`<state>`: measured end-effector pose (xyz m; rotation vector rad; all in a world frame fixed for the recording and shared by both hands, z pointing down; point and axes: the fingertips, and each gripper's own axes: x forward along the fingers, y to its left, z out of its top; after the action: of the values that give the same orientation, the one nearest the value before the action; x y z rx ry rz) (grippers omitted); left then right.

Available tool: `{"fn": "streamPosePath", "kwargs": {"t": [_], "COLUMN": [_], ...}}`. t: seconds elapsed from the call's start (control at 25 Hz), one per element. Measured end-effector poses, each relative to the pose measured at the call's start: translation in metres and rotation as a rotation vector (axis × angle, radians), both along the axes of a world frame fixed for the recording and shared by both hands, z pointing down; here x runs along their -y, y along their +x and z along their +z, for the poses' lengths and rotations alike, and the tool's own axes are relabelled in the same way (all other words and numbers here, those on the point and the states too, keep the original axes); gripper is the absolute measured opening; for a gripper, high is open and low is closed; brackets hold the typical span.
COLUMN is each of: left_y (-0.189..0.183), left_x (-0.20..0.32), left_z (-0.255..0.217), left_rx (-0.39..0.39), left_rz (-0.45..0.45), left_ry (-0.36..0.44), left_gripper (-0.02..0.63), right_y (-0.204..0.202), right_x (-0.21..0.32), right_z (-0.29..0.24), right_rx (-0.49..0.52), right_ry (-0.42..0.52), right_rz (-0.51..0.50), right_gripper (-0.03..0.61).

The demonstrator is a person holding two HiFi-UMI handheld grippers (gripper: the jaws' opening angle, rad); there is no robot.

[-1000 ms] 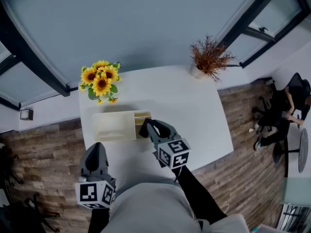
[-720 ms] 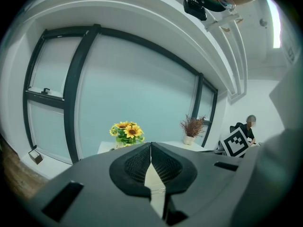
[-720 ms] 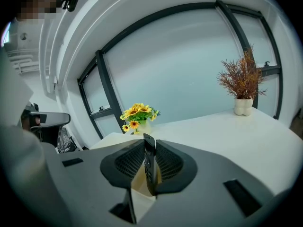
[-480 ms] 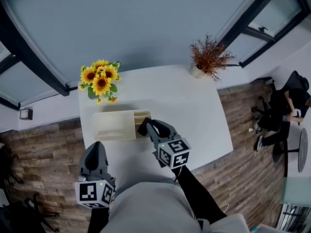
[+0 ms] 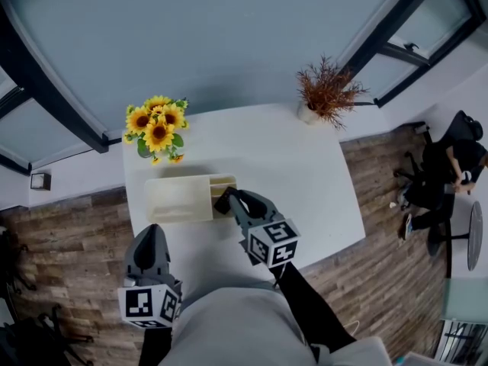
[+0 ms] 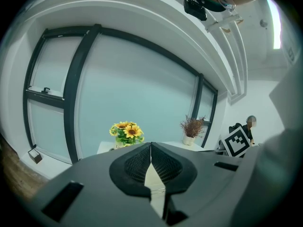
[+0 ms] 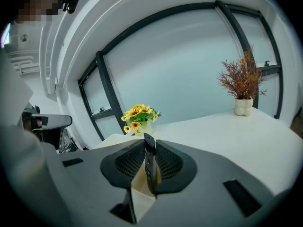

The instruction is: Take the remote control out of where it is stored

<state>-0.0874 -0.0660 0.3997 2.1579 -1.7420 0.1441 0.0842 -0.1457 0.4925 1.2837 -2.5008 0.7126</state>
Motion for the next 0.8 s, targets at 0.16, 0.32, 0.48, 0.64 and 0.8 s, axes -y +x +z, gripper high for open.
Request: {"fn": "streamPosePath", "kwargs": {"t": [0.16, 0.32, 0.48, 0.64, 0.8], "left_y": [0.0012, 0.0006, 0.0010, 0.0000, 0.0009], "left_x": [0.0001, -0.0013, -0.0005, -0.0014, -0.0014], "left_z": [-0.0006, 0.0002, -0.0008, -0.0005, -0.0008], "left_rx": [-0.002, -0.003, -0.001, -0.002, -0.003], "left_rz": [0.001, -0.003, 0.001, -0.006, -0.001], "left_ry": [0.006, 0.005, 0.005, 0.006, 0.007], "left_gripper": [0.009, 0.009, 0.009, 0.009, 0.009], "right_y": [0.0011, 0.0049, 0.0059, 0.0060, 0.0055], "right_x": [0.0006, 0.0008, 0.0008, -0.0005, -0.0018], "right_z": [-0.0010, -0.0001, -0.0006, -0.0019, -0.0022], "right_rx": [0.004, 0.003, 0.008, 0.013, 0.015], "right_ry": [0.005, 0.010, 0.011, 0.013, 0.013], "right_rz": [0.004, 0.016, 0.022, 0.015, 0.007], "right_gripper": [0.072, 0.072, 0.072, 0.072, 0.071]}}
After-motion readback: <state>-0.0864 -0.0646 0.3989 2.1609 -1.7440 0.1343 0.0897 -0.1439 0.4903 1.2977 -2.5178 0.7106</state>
